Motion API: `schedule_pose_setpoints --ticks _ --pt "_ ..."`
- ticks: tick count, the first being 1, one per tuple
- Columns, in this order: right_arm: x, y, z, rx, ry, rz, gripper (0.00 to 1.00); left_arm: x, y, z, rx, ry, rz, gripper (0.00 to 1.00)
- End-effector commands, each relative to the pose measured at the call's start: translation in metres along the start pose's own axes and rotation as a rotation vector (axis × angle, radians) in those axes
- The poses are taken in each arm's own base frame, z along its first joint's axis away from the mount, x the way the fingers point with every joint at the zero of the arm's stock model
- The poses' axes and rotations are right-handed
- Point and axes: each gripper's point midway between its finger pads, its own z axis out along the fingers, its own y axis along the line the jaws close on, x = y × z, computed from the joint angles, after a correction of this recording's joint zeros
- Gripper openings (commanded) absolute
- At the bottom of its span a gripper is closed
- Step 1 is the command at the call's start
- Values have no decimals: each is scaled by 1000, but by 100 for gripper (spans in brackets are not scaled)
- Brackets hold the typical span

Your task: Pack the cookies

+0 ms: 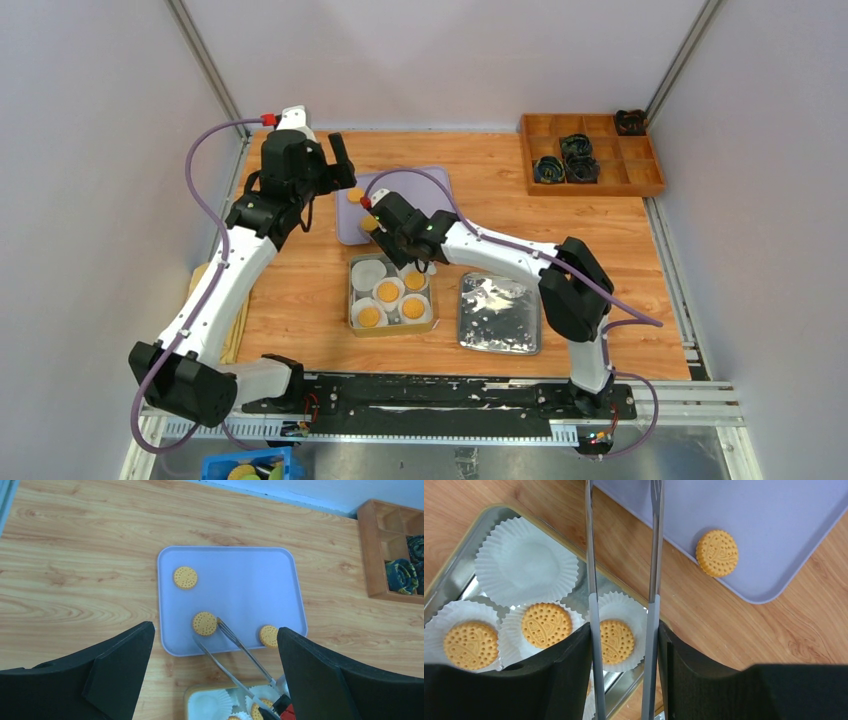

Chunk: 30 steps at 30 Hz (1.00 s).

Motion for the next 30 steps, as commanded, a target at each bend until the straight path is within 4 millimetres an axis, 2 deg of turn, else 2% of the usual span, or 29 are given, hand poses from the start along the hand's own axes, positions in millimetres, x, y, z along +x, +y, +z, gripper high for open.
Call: schedule_pose_setpoints --ticks 1,13,16,17,21,25,30 --pt "-23 3 -1 -65 -49 30 51 -3 5 3 -23 -7 11 100" --pt "-12 -5 34 -30 25 37 50 -1 6 4 -27 -4 14 100" --pt "-11 -10 36 2 28 35 42 -1 6 4 -26 -6 13 100" --pt "-12 -12 35 10 24 34 35 0 6 4 -24 -4 12 100" --pt "-20 -20 19 31 -6 35 23 -2 6 3 -26 -10 10 100" --pt "-31 -28 -8 44 -56 46 20 -9 9 -2 -45 -31 6 100" --pt "-49 -35 -59 27 -165 80 20 -10 13 -4 -70 -25 3 100"
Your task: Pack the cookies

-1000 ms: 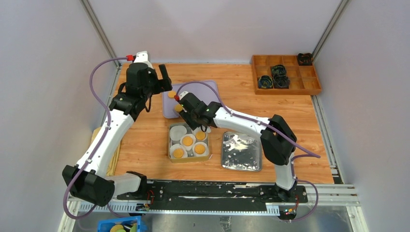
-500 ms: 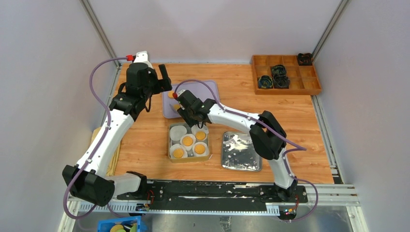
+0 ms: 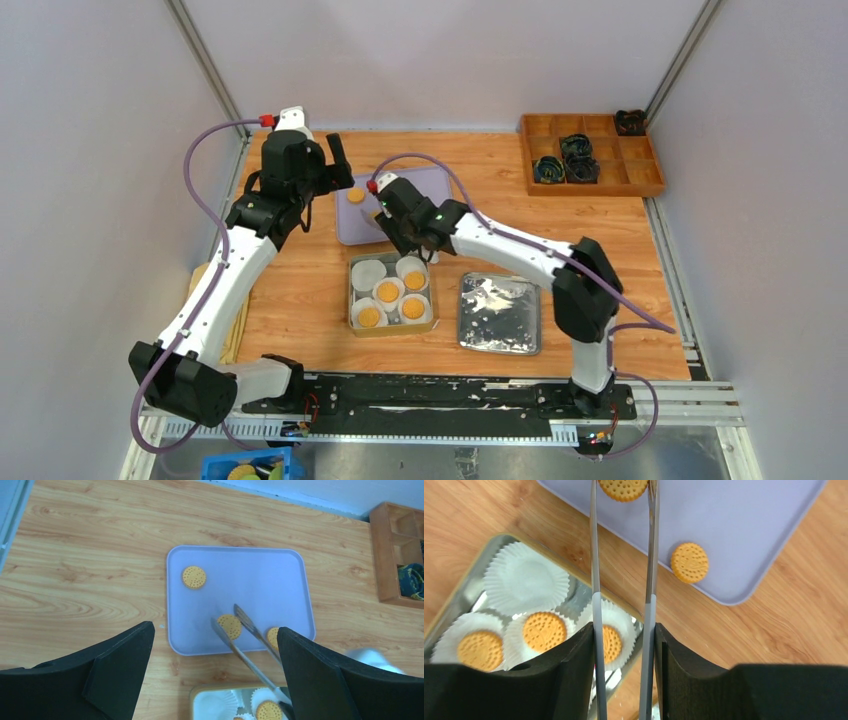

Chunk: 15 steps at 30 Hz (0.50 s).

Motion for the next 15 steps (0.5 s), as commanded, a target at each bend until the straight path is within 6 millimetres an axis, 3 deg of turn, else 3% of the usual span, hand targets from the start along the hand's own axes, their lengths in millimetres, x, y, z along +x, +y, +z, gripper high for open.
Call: schedule_pose_setpoints --ticks 1,5,10,15 --pt "-34 -19 -65 10 -153 45 20 -10 7 -5 -36 -20 1 100" --pt "-30 -14 -101 -42 -189 55 20 -11 6 -5 -35 -21 -8 100" --pt "1 15 -131 -160 -167 58 20 -10 4 -3 -29 -13 -16 100" --pt "42 50 -134 -220 -94 18 21 -8 -1 -3 -2 -3 -32 100"
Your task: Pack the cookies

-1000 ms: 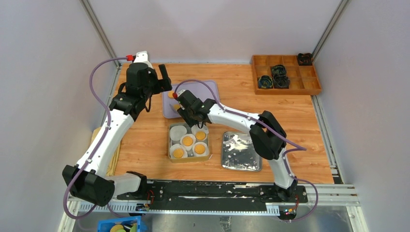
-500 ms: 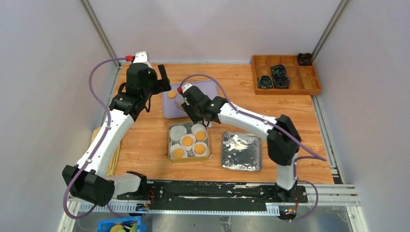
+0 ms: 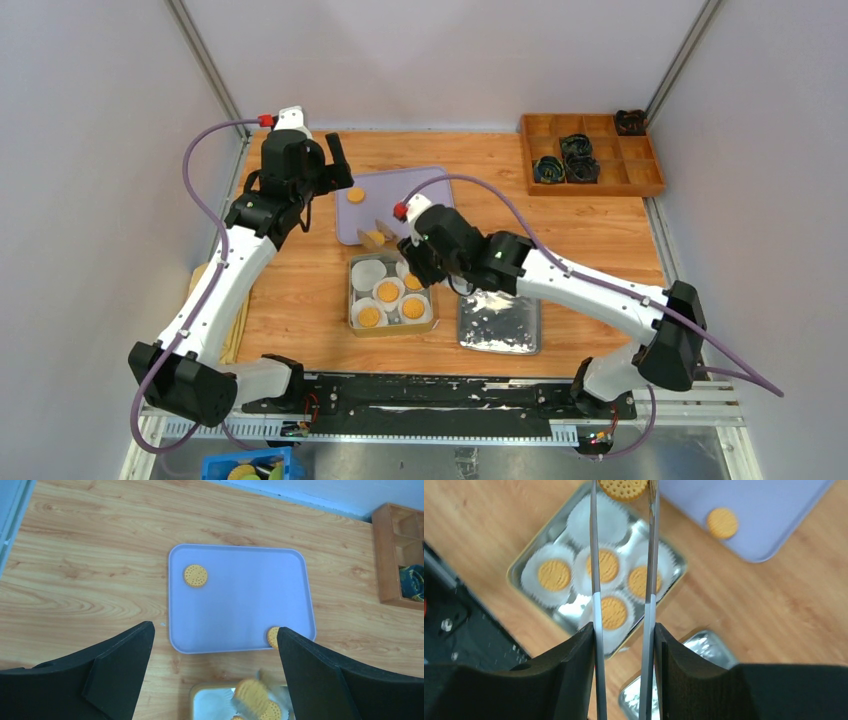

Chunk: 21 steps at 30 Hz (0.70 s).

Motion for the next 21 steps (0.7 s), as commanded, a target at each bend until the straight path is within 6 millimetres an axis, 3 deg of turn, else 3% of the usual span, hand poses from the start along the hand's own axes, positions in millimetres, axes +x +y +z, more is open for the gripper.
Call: schedule_pose_setpoints --ticks 1,6,21 --pt "43 37 -3 -85 106 -7 21 -9 -5 -2 21 -13 -30 100" --pt "57 54 3 -106 144 -23 21 -11 -5 -6 26 -20 -30 100" --pt "64 53 40 -49 193 -80 26 -11 -3 -7 21 -25 -12 100"
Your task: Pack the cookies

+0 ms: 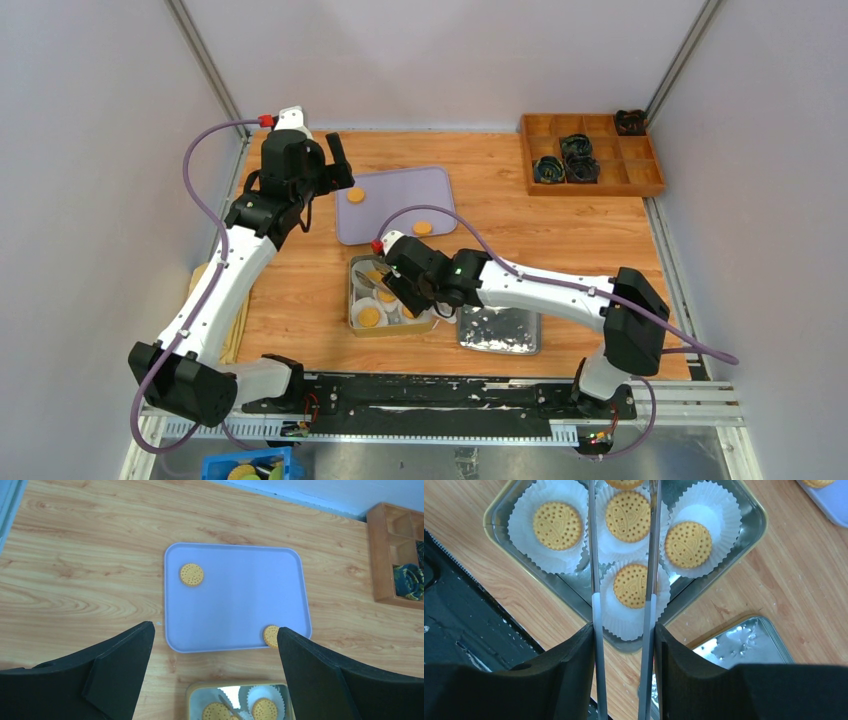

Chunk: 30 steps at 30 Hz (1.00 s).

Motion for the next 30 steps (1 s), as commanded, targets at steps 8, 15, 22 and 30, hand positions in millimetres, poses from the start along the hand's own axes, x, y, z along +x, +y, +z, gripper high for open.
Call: schedule_pose_setpoints --ticks 8,15,22,30 --pt "-45 -7 -21 56 -122 -18 23 -10 -1 -5 12 -28 5 100" --pt "-41 -6 -8 63 -85 -34 25 -7 -1 -3 12 -21 8 100" --pt "-38 -1 -3 42 -76 -20 47 -8 -1 -4 15 -25 14 100" --pt "-41 -1 -5 43 -82 -13 54 -9 -2 -5 28 -32 16 100"
